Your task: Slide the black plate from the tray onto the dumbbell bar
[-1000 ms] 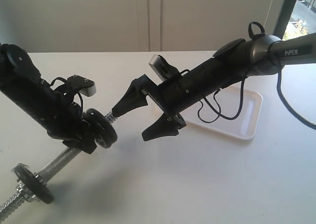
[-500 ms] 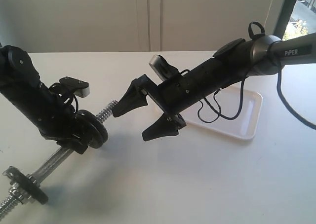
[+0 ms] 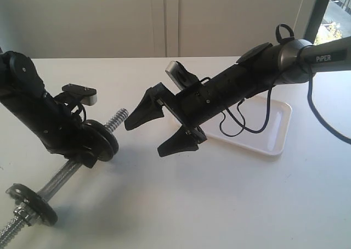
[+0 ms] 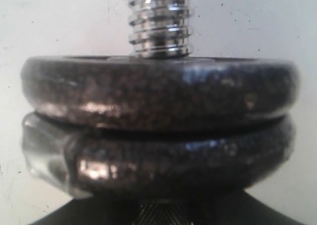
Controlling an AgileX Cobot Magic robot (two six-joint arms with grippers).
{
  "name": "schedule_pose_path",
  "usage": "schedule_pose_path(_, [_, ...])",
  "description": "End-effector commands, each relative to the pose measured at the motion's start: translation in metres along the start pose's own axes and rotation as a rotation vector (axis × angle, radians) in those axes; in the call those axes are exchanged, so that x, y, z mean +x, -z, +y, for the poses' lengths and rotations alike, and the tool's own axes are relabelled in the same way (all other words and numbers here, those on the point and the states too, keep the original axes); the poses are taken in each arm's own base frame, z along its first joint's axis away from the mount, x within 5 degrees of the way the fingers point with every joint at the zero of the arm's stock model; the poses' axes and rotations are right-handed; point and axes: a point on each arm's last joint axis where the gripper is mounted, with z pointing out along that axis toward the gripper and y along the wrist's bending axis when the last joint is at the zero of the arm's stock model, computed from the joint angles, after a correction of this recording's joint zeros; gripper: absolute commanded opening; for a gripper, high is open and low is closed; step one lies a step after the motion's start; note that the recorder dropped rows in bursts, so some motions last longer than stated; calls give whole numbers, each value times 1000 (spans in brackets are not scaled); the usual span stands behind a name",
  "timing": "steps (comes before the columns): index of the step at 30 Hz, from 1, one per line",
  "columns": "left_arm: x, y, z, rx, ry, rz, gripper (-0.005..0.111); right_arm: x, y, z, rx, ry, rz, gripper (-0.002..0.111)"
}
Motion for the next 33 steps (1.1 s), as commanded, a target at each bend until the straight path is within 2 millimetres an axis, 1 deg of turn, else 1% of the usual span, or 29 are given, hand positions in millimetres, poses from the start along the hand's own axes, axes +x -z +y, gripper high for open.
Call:
schedule_pose_path(1, [-15, 18, -5, 1, 111, -140, 0, -1, 5, 4, -3, 10, -7, 105])
schedule_pose_path(8, [-19, 19, -4, -1, 165, -179, 0, -1, 5, 4, -3, 10, -7, 105])
schedule_pose_path(15, [-18, 19, -4, 3, 168, -178, 0, -1, 5, 4, -3, 10, -7, 105])
schedule_pose_path(24, [-8, 10, -3, -5, 184, -157, 0, -1, 5, 4, -3, 10, -7, 105])
schedule_pose_path(30, [-8, 8, -3, -3, 188, -155, 0, -1, 5, 4, -3, 10, -7, 105])
schedule_pose_path(33, [-6, 4, -2, 3, 192, -133, 0, -1, 5, 4, -3, 10, -7, 105])
